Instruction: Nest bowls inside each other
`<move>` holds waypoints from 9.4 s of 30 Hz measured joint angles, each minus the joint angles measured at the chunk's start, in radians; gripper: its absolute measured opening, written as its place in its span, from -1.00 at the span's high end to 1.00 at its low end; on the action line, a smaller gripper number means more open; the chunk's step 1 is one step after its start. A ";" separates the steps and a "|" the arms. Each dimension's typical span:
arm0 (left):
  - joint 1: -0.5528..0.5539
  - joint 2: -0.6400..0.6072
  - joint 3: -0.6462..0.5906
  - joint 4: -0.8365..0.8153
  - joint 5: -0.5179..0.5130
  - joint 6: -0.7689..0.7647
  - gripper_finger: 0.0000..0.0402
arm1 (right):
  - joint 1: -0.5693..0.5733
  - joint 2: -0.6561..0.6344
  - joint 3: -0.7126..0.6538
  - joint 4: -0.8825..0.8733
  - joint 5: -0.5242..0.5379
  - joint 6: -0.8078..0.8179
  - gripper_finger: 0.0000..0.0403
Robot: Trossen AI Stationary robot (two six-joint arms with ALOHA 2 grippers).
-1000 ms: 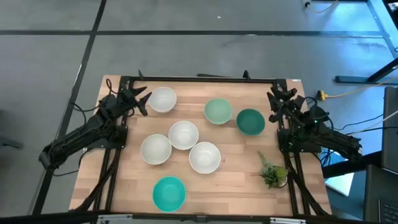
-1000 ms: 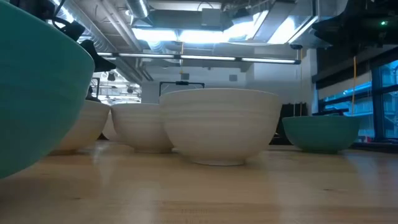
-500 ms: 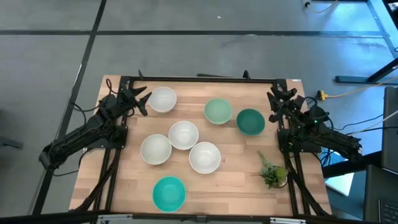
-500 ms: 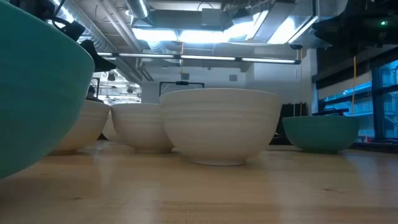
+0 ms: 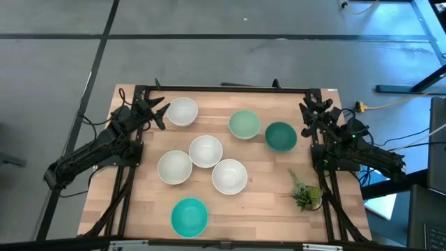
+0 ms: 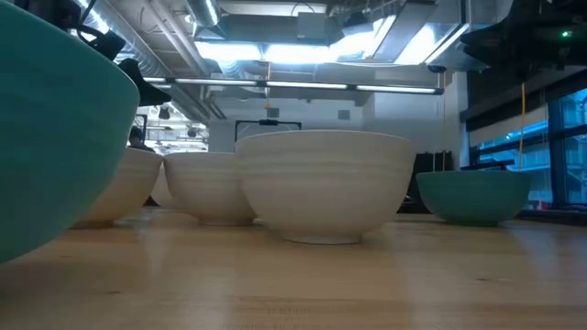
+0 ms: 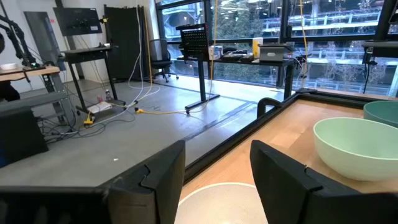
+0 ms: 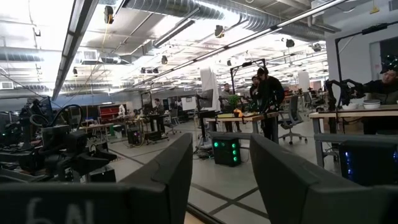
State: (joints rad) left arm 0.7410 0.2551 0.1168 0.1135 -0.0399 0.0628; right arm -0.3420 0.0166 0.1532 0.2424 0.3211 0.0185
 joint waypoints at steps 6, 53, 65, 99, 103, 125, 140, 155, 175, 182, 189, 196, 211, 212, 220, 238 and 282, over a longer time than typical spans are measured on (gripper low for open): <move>0.000 0.000 0.000 0.000 0.000 0.000 0.12 | 0.000 0.000 0.000 0.000 0.000 0.000 0.20; 0.000 0.000 0.000 0.000 0.000 0.000 0.12 | -0.001 0.071 0.004 -0.143 0.001 -0.057 0.20; 0.000 0.000 0.000 0.000 0.000 0.000 0.12 | -0.094 0.314 0.330 -0.490 0.053 -0.106 0.20; 0.000 0.000 0.000 0.000 0.000 0.000 0.12 | -0.258 0.715 0.704 -0.967 -0.054 -0.024 0.04; 0.000 0.000 0.000 0.000 0.000 0.000 0.12 | -0.258 0.715 0.704 -0.960 -0.053 -0.019 -0.18; 0.000 0.000 0.000 0.000 0.000 0.000 0.12 | -0.258 0.717 0.703 -0.910 -0.165 0.053 -0.42; 0.000 0.000 0.000 0.000 0.000 -0.006 0.12 | -0.256 0.789 0.703 -0.990 -0.317 0.002 -0.42; 0.000 0.000 0.000 0.001 -0.055 -0.007 0.12 | -0.256 0.809 0.703 -1.116 -0.413 0.101 -0.42; 0.000 0.000 0.000 0.000 -0.054 0.001 0.12 | -0.243 1.050 0.703 -1.257 -0.236 0.240 -0.42; 0.000 0.000 0.000 0.000 -0.052 0.001 0.12 | -0.243 1.141 0.669 -1.251 -0.267 0.266 -0.42; 0.000 0.000 0.000 0.000 -0.052 0.001 0.12 | -0.243 1.154 0.604 -1.212 -0.270 0.289 -0.42; 0.000 0.000 0.000 0.000 -0.052 0.000 0.12 | -0.243 1.152 0.592 -1.202 -0.271 0.295 -0.35; 0.000 0.000 0.000 -0.001 -0.052 -0.001 0.12 | -0.243 1.152 0.592 -1.176 -0.297 0.318 0.20; 0.000 0.000 0.000 -0.001 -0.052 -0.001 0.12 | -0.243 1.152 0.592 -1.175 -0.297 0.318 0.22; 0.000 0.000 0.000 -0.027 -0.052 -0.001 0.12 | -0.243 1.153 0.592 -1.175 -0.297 0.318 0.33; 0.000 0.000 0.000 -0.027 -0.052 -0.001 0.12 | -0.243 1.153 0.592 -1.242 -0.329 0.342 0.33; 0.000 0.000 0.000 -0.028 -0.052 -0.002 0.12 | -0.243 1.292 0.850 -1.278 -0.392 0.291 0.96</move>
State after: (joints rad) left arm 0.7410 0.2550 0.1167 0.0858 -0.0921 0.0607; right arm -0.5850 1.3090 1.0032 -1.0351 -0.0704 0.3099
